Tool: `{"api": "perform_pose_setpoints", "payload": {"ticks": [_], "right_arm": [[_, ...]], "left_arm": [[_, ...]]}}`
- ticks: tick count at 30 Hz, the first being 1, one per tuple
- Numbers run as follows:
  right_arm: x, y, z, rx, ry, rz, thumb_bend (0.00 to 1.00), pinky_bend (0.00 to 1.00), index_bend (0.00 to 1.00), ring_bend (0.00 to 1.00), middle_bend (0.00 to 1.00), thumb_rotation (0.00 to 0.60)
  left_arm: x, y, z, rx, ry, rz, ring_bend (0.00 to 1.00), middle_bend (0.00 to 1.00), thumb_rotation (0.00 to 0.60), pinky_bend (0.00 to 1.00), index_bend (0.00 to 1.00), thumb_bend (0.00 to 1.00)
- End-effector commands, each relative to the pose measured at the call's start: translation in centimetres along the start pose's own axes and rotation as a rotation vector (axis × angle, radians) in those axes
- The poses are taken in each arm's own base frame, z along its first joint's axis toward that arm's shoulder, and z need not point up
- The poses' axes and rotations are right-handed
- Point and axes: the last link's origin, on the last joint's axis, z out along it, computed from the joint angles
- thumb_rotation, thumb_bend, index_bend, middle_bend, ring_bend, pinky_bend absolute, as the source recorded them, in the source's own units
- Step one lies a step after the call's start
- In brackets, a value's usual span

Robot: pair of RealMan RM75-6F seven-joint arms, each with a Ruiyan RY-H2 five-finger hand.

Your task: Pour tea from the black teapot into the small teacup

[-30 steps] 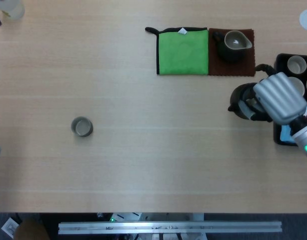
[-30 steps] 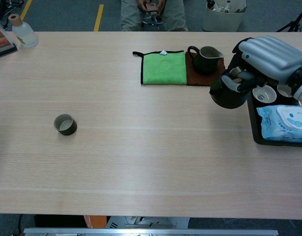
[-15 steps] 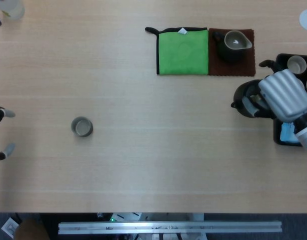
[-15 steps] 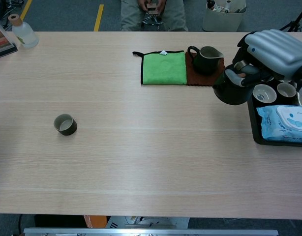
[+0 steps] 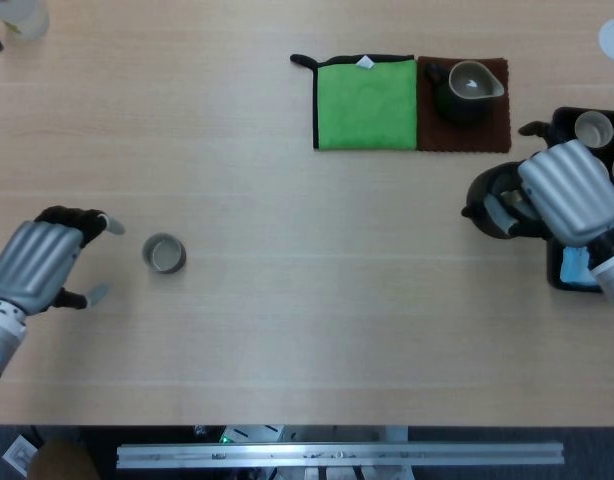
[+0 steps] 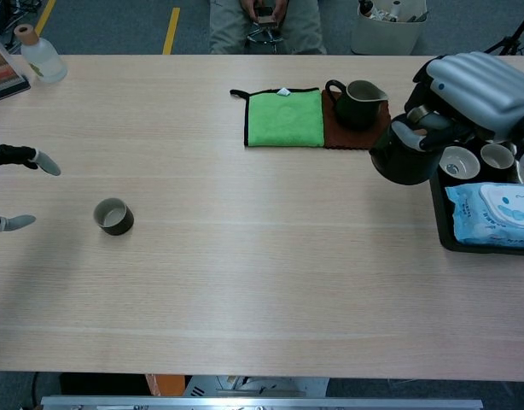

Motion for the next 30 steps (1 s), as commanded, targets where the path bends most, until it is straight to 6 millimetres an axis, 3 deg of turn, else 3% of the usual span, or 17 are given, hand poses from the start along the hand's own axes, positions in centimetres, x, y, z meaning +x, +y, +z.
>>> {"api": "perform_pose_setpoints", "payload": {"ticks": [1,12,20,30], "right_arm": [[0.0,0.0,0.0,0.001,0.0,0.003,0.42,0.24,1.0,0.97,1.0,0.496],[-0.1,0.1,0.0,-0.003,-0.009,0.01,0.42,0.24,1.0,0.97,1.0,0.496],[-0.3,0.6,-0.2,-0.015,-0.02,0.016,0.41,0.24,1.0,0.97,1.0,0.498],[-0.2,1.2,-0.6,-0.026,-0.025,0.026,0.41,0.24,1.0,0.97,1.0,0.497]], "left_arm": [[-0.7,0.8,2.0,-0.027,-0.034,0.02,0.24,0.25,0.6,0.2,0.26,0.24],[-3.0,1.2,5.6,0.002,-0.069,0.067,0.23,0.23,0.6,0.2,0.24,0.24],[-4.4,1.8,6.3,0.003,-0.108,0.085,0.22,0.21,0.6,0.2,0.2,0.24],[-5.5,2.2,7.5,-0.004,-0.094,0.108,0.22,0.21,0.6,0.2,0.24,0.24]]}}
